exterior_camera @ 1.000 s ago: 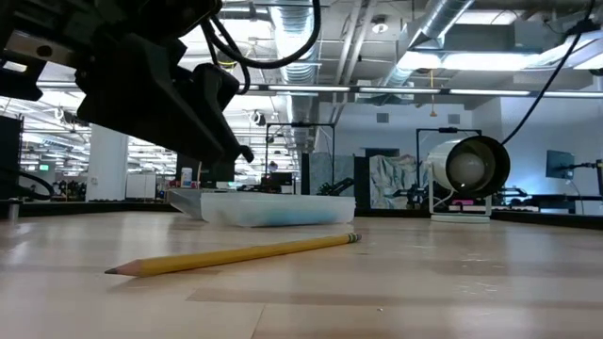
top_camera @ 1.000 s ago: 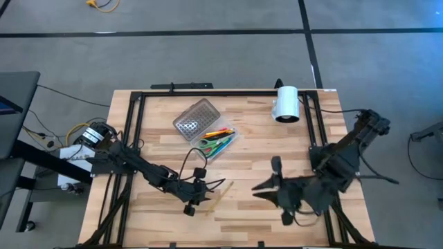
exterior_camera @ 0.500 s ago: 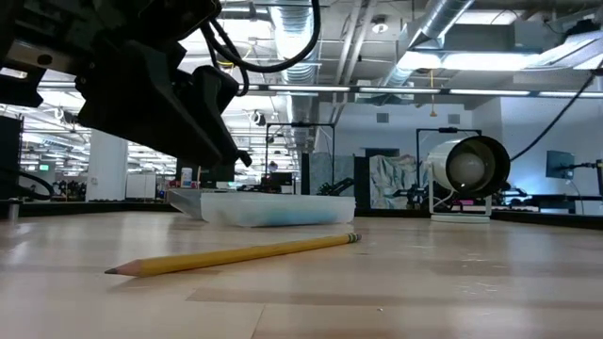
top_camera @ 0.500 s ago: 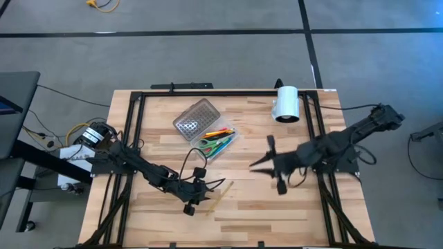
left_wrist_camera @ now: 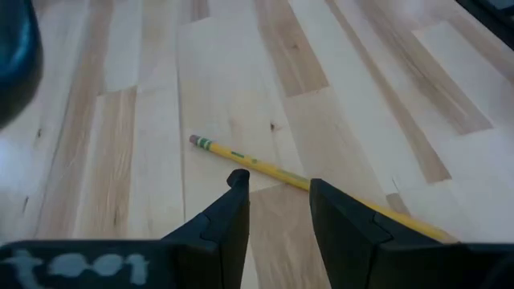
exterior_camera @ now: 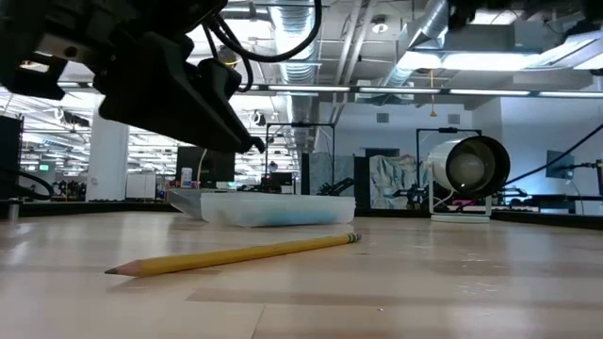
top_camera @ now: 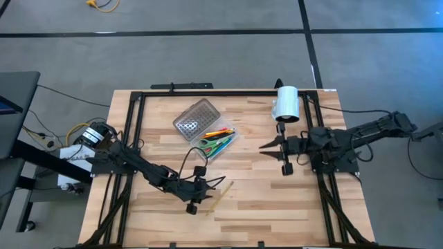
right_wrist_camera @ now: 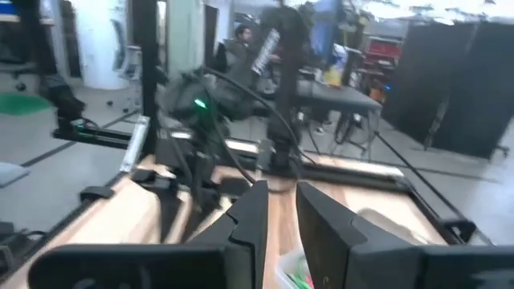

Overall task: Pick & place school supplies into a supply box
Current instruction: Put the yellow pencil into the transparent supply box

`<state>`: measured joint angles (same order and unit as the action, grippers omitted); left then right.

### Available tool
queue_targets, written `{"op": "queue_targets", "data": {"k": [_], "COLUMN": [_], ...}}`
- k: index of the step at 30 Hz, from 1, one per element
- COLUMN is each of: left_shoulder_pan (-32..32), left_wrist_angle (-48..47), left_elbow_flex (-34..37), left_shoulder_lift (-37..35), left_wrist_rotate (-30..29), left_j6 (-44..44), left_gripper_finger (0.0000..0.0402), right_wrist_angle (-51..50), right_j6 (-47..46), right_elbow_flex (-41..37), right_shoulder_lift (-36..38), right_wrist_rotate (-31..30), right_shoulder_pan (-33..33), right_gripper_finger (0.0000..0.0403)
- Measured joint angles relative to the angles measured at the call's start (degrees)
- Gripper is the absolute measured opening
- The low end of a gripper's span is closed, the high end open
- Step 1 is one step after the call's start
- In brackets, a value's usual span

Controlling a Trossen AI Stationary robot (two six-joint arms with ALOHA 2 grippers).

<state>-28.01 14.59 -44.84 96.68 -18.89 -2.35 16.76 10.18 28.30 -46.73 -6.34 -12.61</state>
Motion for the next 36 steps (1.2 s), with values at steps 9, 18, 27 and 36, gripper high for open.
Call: {"op": "queue_targets", "data": {"k": [9, 18, 27, 36], "left_shoulder_pan": [2.7, 4.6, 4.5, 2.9], "left_wrist_angle": [4.0, 10.4, 7.8, 5.3], "left_elbow_flex": [-0.1, -3.1, -6.6, -6.8], "left_shoulder_lift": [3.3, 12.1, 12.2, 12.2], "left_wrist_rotate": [3.5, 12.4, 8.9, 4.7], "left_j6": [-7.8, -10.6, -12.4, -12.5], "left_gripper_finger": [0.0123, 0.0123, 0.0123, 0.0123], "right_wrist_angle": [10.8, 14.1, 13.4, 13.1], "right_j6": [1.0, 7.0, 8.3, 8.3], "right_elbow_flex": [-5.5, -5.4, -5.4, -5.4], "right_shoulder_lift": [-1.7, -5.1, -5.0, -5.0], "right_wrist_rotate": [9.3, 9.3, 9.3, 9.3], "right_shoulder_pan": [6.7, 2.3, 1.4, 1.3], "right_gripper_finger": [0.0063, 0.0063, 0.0063, 0.0063]}}
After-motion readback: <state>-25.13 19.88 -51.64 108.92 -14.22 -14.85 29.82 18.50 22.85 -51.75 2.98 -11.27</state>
